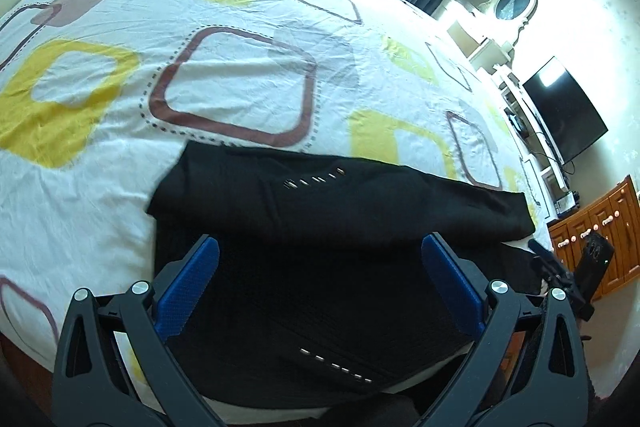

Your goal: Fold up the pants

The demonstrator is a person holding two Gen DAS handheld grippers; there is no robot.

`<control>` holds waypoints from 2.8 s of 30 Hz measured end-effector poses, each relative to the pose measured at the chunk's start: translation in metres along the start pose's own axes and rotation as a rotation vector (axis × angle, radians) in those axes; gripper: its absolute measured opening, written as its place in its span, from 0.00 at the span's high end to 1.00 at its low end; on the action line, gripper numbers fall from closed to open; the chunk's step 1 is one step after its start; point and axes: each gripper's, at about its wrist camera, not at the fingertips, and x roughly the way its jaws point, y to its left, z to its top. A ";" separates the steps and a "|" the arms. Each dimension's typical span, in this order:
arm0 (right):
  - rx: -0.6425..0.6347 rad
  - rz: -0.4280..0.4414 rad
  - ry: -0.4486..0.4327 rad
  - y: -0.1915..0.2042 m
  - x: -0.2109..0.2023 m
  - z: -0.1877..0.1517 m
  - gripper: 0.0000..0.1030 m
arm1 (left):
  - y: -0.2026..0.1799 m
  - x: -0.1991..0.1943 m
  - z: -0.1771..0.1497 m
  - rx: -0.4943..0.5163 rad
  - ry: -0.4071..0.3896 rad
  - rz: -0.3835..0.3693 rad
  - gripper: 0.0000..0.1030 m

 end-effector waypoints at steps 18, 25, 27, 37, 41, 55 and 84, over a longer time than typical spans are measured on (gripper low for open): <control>0.137 0.050 0.106 -0.015 0.095 0.023 0.04 | 0.117 0.124 0.060 -0.233 0.311 -0.402 0.02; 0.164 0.094 0.143 -0.008 0.112 0.027 0.04 | 0.110 0.143 0.055 -0.257 0.283 -0.436 0.02; 0.150 0.129 0.158 -0.004 0.115 0.031 0.04 | 0.107 0.143 0.055 -0.229 0.279 -0.427 0.02; -0.095 0.210 0.325 0.007 0.169 0.090 0.04 | 0.105 0.148 0.061 -0.159 0.350 -0.400 0.02; -0.197 0.250 0.428 0.015 0.202 0.098 0.05 | 0.095 0.150 0.062 -0.088 0.384 -0.353 0.02; -0.240 0.272 0.613 0.013 0.236 0.095 0.81 | 0.076 0.143 0.064 0.049 0.303 -0.280 0.88; -0.289 0.295 0.369 0.057 0.055 -0.050 0.91 | 0.062 0.020 -0.038 0.190 0.017 -0.328 0.34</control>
